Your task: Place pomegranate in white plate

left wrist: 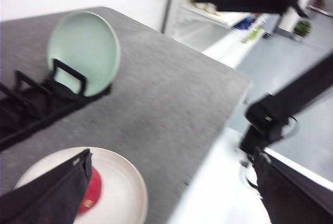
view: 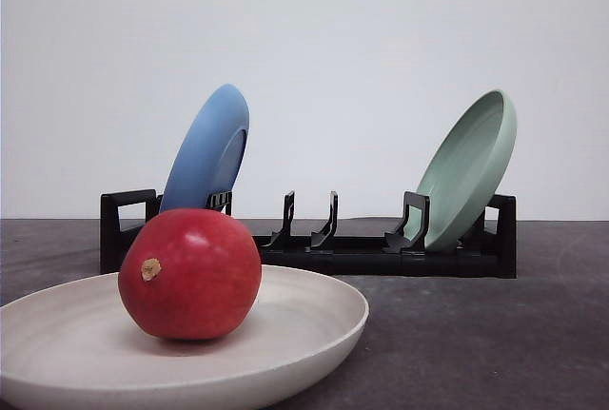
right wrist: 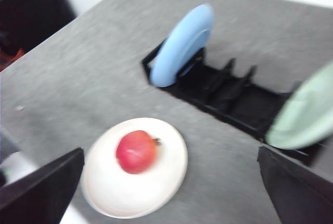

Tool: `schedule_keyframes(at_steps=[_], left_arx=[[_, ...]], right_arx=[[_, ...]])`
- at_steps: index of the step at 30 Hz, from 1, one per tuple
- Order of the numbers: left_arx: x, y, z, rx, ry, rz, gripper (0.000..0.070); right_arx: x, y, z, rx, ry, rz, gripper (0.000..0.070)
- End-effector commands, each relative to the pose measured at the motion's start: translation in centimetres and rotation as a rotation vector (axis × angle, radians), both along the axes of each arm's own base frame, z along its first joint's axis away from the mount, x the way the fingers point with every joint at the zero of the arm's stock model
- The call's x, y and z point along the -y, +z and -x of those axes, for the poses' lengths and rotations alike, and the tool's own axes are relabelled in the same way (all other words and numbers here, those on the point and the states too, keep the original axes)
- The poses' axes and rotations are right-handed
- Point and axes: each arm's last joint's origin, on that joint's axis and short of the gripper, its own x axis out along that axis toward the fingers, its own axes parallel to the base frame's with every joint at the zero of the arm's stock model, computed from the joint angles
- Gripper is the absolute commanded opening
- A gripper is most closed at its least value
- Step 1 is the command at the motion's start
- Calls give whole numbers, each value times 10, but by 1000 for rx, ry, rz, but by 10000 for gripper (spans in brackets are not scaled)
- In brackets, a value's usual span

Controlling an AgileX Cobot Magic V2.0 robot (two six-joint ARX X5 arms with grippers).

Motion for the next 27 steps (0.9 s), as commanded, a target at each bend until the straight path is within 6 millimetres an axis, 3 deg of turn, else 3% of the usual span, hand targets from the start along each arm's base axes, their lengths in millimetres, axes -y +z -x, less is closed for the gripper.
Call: schedule_keyframes(at_steps=[1,8,16,17,18,19,20,21,22,27], left_arx=[[-1,4,0,16,21,23,596],[-2,8,-3,49,136,63,596],[-4,8,-6,71,242,56,594],[-4,8,-6,71,242,55,574],[-4,8,-6,71,241,54,484],[-4,8,-6,71,240,50,261],[-4,7,-6,74,239,42,12],[-4,7,-6,75,238,37,22],[-4,7,-6,75,238,34,16],[-4,7,-6,75,238,34,0]], right_arx=[[7,-7,5,14,-29,-6,699],[29,-39,21,24,-63,-26,698],[30,-44,22,23,-62,-25,676],[30,-44,22,23,-61,-25,607],[30,-44,22,20,-55,-27,434],[30,-44,22,16,-48,-29,101],[30,-44,22,17,-48,-29,1],[30,-44,22,18,-50,-29,37],[30,-44,22,18,-49,-29,9],[29,-42,22,29,-49,-44,9]])
